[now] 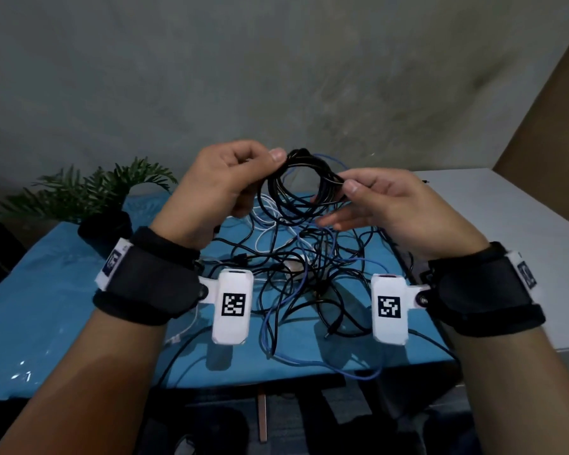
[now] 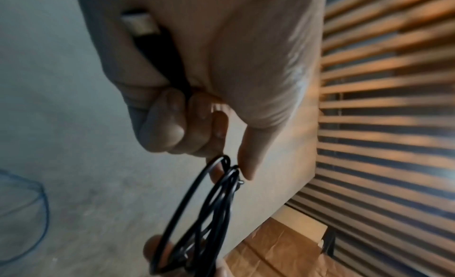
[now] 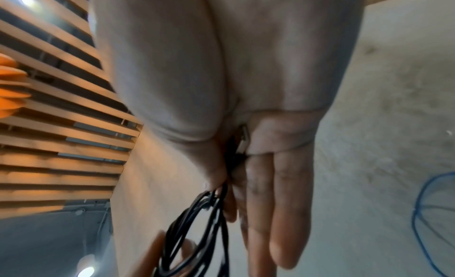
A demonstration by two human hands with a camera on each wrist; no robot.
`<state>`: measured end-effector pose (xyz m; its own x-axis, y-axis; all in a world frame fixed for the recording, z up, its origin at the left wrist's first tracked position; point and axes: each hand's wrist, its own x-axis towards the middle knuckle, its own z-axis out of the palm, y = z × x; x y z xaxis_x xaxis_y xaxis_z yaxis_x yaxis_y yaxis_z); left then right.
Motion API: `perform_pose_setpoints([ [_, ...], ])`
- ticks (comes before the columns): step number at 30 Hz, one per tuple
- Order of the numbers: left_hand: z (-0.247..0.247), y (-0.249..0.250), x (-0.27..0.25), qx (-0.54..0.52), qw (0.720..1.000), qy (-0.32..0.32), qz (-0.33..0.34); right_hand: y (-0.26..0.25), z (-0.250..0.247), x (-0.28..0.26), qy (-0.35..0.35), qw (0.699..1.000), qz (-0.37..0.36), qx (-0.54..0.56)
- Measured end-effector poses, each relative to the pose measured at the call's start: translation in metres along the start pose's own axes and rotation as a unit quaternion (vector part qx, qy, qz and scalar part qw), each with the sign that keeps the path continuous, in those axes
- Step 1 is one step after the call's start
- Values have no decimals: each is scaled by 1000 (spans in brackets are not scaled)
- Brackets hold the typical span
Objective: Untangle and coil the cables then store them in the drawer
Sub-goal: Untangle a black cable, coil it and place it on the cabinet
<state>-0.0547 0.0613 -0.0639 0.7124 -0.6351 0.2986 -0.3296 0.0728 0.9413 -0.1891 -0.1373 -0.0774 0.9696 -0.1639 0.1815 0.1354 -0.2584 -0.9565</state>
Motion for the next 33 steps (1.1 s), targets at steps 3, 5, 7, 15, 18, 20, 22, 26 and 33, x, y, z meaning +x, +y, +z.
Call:
perform_pose_setpoints([
  [3, 0, -2, -1, -12, 1000, -28, -7, -1, 3, 0, 20, 999, -15, 28],
  [5, -2, -5, -1, 58, 998, -30, 8, 1, 6, 3, 50, 997, -19, 64],
  [7, -3, -8, 0, 134, 990, -25, 15, 2, 7, 6, 82, 989, -14, 120],
  [15, 8, -18, 1, 171, 983, -48, -43, 23, 14, 16, 165, 975, 29, 145],
  [18, 14, -25, 0, 148, 983, -79, -73, 33, 14, 18, 177, 973, 46, 141],
  [20, 17, -31, 0, 141, 982, -88, -88, 38, 12, 19, 180, 972, 52, 143],
  [22, 17, -36, 2, 164, 978, -95, -87, 41, 7, 20, 184, 971, 55, 144],
  [26, 13, -39, 2, 212, 968, -118, -69, 55, -21, 22, 228, 959, 63, 153],
  [33, 11, -36, -1, 272, 936, -220, -53, 100, -117, 13, 378, 887, 110, 240],
])
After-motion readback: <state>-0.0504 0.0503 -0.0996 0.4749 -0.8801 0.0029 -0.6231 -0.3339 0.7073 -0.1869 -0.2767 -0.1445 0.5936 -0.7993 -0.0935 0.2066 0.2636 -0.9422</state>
